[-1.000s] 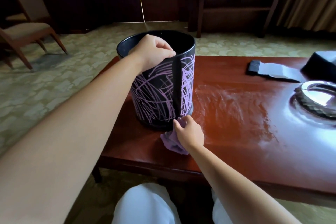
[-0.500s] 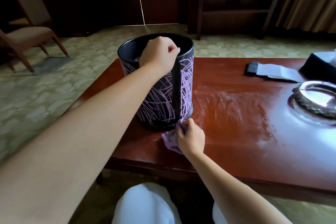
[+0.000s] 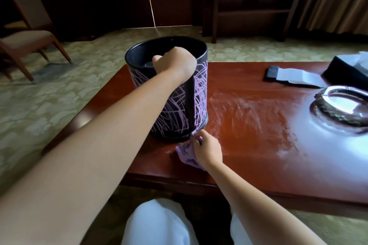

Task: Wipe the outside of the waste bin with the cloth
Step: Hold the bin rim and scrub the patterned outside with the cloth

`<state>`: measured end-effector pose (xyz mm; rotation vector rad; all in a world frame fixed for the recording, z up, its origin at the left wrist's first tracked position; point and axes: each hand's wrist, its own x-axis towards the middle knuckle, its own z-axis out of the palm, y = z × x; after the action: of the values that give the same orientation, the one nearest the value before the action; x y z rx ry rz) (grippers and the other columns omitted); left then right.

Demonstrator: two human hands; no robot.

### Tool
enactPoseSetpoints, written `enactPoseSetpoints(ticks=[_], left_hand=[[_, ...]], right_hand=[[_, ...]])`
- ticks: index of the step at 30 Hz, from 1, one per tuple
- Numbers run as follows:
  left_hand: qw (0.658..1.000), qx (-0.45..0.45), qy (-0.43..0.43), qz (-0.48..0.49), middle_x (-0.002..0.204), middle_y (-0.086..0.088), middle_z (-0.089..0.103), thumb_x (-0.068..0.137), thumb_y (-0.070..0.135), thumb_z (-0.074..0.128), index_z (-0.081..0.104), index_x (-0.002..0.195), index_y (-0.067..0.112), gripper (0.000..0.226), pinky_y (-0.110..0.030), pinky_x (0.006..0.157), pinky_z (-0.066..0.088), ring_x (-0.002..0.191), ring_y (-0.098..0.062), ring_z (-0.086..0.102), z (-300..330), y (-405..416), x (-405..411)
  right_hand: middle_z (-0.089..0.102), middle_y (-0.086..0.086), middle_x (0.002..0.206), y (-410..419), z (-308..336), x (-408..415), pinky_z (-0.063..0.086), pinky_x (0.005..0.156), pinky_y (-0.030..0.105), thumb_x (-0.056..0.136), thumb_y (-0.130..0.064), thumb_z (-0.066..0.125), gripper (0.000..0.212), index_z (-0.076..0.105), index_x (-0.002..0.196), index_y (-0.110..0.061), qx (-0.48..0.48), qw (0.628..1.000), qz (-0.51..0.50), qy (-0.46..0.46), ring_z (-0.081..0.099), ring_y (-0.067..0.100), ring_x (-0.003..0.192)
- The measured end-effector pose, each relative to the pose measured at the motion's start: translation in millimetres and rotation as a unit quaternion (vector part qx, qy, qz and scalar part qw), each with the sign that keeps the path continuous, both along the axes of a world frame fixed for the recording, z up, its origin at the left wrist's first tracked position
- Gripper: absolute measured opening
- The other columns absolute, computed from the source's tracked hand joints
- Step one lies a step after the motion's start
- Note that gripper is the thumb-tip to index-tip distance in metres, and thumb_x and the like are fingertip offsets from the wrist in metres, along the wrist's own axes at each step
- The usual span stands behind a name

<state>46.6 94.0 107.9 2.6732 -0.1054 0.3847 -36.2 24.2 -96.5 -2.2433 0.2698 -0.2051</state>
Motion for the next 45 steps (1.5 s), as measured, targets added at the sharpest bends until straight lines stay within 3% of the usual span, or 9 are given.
enactPoseSetpoints(ticks=[5,9,12,16,20,23,34,41,45], left_hand=[[1.0,0.013,0.007,-0.026,0.104,-0.004,0.063,0.092,0.01,0.033,0.067,0.094,0.013,0.034,-0.037,0.097,0.025,0.098,-0.026,0.047,2,2,-3],[0.999,0.033,0.014,-0.037,0.11,-0.005,0.062,0.093,0.007,0.033,0.068,0.097,0.014,0.036,-0.036,0.09,0.023,0.103,-0.025,0.048,2,4,-2],[0.999,0.012,0.021,-0.035,0.124,-0.001,0.057,0.098,0.013,0.033,0.064,0.116,0.02,0.037,-0.034,0.098,0.022,0.117,-0.025,0.042,2,4,-4],[0.998,0.016,0.014,-0.064,0.13,0.002,0.055,0.1,0.018,0.032,0.059,0.124,0.028,0.038,-0.032,0.102,0.019,0.123,-0.023,0.04,3,6,-8],[0.997,0.017,0.017,-0.076,0.13,0.0,0.055,0.101,0.018,0.031,0.059,0.124,0.023,0.037,-0.035,0.104,0.02,0.124,-0.025,0.039,4,6,-12],[0.996,0.002,0.033,-0.083,0.121,-0.002,0.06,0.097,0.018,0.037,0.064,0.117,0.018,0.034,-0.039,0.102,0.025,0.118,-0.025,0.047,6,7,-8],[0.991,-0.007,0.053,-0.119,0.114,-0.005,0.063,0.094,0.022,0.04,0.062,0.098,0.021,0.022,-0.039,0.101,0.028,0.113,-0.024,0.051,7,12,-9],[0.988,-0.022,0.022,-0.154,0.114,-0.005,0.064,0.095,0.018,0.04,0.06,0.088,0.02,0.021,-0.033,0.102,0.028,0.113,-0.022,0.051,3,18,-11],[0.979,-0.096,0.01,-0.181,0.122,0.004,0.062,0.097,0.016,0.042,0.068,0.111,0.013,0.03,-0.02,0.103,0.023,0.119,-0.008,0.047,3,24,-19]], right_hand=[[0.068,0.001,0.11,-1,1,5,0.036,0.072,0.022,0.09,-0.019,0.055,0.024,0.068,0.109,-0.017,-0.072,0.995,0.052,-0.036,0.061,0.02,0.101],[0.07,0.005,0.105,-3,1,12,0.042,0.076,0.027,0.089,-0.02,0.057,0.021,0.072,0.103,-0.018,-0.046,0.998,0.007,-0.031,0.062,0.025,0.099],[0.071,0.007,0.098,-1,-1,17,0.044,0.071,0.029,0.091,-0.025,0.055,0.02,0.072,0.096,-0.017,-0.003,0.998,-0.069,-0.011,0.063,0.027,0.093],[0.069,0.006,0.09,7,-4,21,0.042,0.065,0.03,0.091,-0.027,0.052,0.021,0.069,0.089,-0.016,0.03,0.989,-0.141,0.013,0.063,0.029,0.087],[0.069,0.002,0.102,13,-6,14,0.033,0.067,0.025,0.092,-0.025,0.051,0.022,0.07,0.102,-0.022,-0.016,0.995,-0.099,0.008,0.062,0.025,0.096],[0.069,0.001,0.105,15,-8,8,0.037,0.07,0.025,0.09,-0.025,0.055,0.019,0.07,0.101,-0.021,-0.038,0.999,-0.026,-0.017,0.062,0.023,0.098],[0.068,0.002,0.1,18,0,14,0.034,0.068,0.025,0.095,-0.034,0.049,0.022,0.061,0.101,-0.016,0.098,0.972,-0.203,0.067,0.061,0.024,0.095],[0.069,-0.002,0.097,16,7,8,0.034,0.068,0.024,0.092,-0.036,0.054,0.02,0.063,0.097,-0.019,0.142,0.973,-0.181,0.015,0.062,0.02,0.093],[0.069,-0.002,0.098,16,8,6,0.033,0.068,0.023,0.093,-0.038,0.053,0.023,0.063,0.098,-0.018,0.167,0.968,-0.189,0.013,0.061,0.019,0.095]])
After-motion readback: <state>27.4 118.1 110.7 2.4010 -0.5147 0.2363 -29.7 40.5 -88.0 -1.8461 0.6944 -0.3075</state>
